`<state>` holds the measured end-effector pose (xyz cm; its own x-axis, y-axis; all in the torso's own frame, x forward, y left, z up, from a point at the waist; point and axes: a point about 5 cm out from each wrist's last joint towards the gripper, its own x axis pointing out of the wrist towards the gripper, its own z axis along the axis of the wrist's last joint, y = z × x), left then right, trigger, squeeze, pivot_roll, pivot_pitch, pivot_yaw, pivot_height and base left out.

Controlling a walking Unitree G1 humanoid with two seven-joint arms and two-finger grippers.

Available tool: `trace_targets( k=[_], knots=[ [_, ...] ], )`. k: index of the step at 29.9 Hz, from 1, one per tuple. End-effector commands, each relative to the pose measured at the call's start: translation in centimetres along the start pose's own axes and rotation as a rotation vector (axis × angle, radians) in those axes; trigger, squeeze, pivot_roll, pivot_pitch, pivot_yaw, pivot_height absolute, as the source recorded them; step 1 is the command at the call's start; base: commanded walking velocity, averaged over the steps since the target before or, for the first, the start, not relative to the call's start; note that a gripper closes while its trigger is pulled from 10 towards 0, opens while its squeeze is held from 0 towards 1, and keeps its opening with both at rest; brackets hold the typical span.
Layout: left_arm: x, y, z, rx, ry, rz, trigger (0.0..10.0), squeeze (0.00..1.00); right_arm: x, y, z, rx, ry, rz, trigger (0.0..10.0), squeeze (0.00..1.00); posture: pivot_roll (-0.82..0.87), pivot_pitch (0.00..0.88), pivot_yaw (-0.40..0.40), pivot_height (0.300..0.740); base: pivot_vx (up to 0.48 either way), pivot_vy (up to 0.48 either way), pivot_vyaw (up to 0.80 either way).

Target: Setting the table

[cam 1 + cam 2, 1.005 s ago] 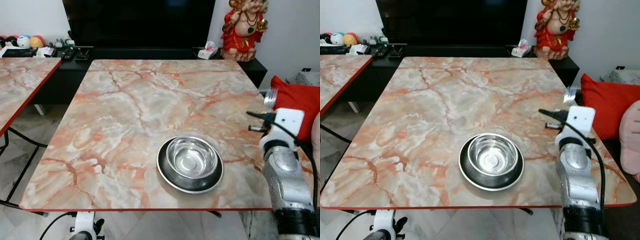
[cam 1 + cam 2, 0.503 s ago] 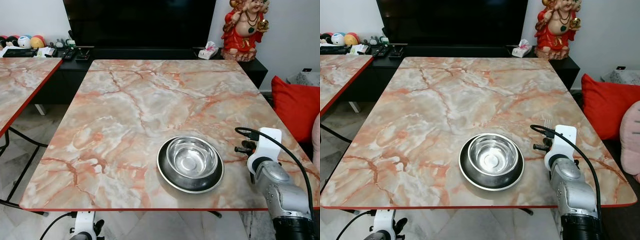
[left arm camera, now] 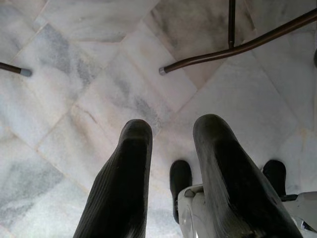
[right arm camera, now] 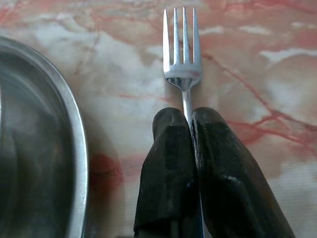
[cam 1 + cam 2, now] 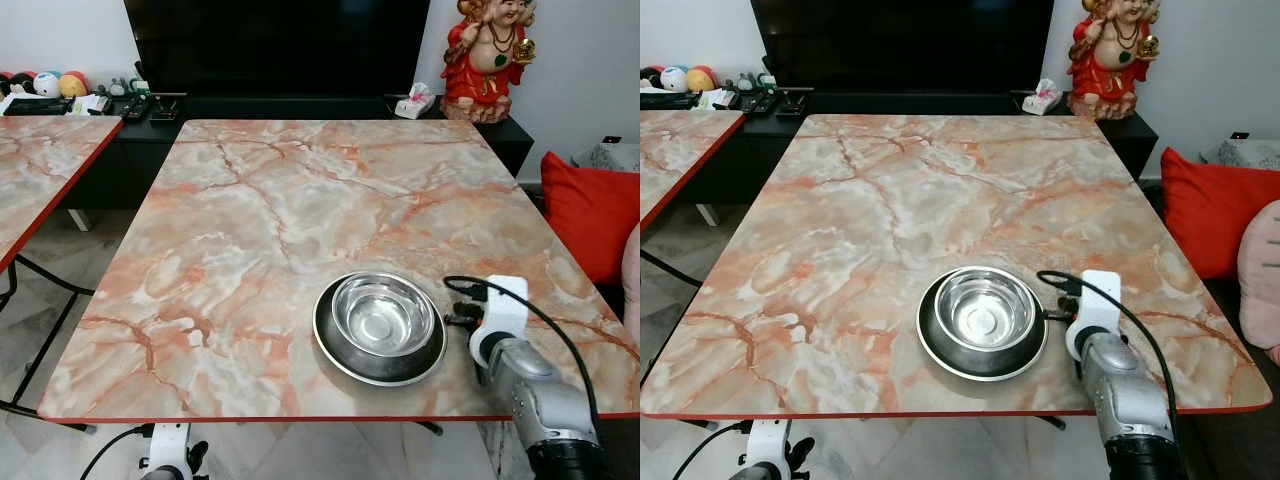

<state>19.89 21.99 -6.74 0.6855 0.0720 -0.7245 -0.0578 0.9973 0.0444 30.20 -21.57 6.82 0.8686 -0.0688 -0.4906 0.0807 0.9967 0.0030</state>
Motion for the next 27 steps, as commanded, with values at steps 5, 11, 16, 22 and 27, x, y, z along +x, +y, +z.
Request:
trace_targets(
  k=[5,11,16,22,27],
  knots=[
    [-0.1,0.0,-0.5,-0.002,0.022,0.000,10.0,0.00,0.7,0.1,0.9,-0.063,-0.038,-0.011,10.0,0.00,0.08,0.000,-0.025,0.728,0.000,0.000,0.00],
    [-0.1,0.0,-0.5,-0.001,0.021,-0.002,10.0,0.00,1.0,0.1,0.8,-0.068,-0.042,-0.006,10.0,0.00,0.08,0.000,-0.025,0.728,0.000,0.000,0.00],
    [-0.1,-0.1,-0.4,0.002,0.018,-0.003,10.0,0.00,1.2,0.2,0.9,-0.076,-0.048,-0.006,10.0,0.00,0.08,0.000,-0.024,0.728,0.000,0.000,0.00],
    [-0.1,-0.1,-0.3,0.001,0.014,-0.005,10.0,0.00,1.3,0.3,1.0,-0.075,-0.059,0.003,10.0,0.00,0.08,0.000,-0.024,0.728,0.000,0.000,0.00],
    [0.0,-0.1,-0.3,0.001,0.013,-0.005,10.0,0.00,1.4,0.4,1.0,-0.083,-0.056,0.007,10.0,0.00,0.08,0.000,-0.024,0.728,0.000,0.000,0.00]
  ],
)
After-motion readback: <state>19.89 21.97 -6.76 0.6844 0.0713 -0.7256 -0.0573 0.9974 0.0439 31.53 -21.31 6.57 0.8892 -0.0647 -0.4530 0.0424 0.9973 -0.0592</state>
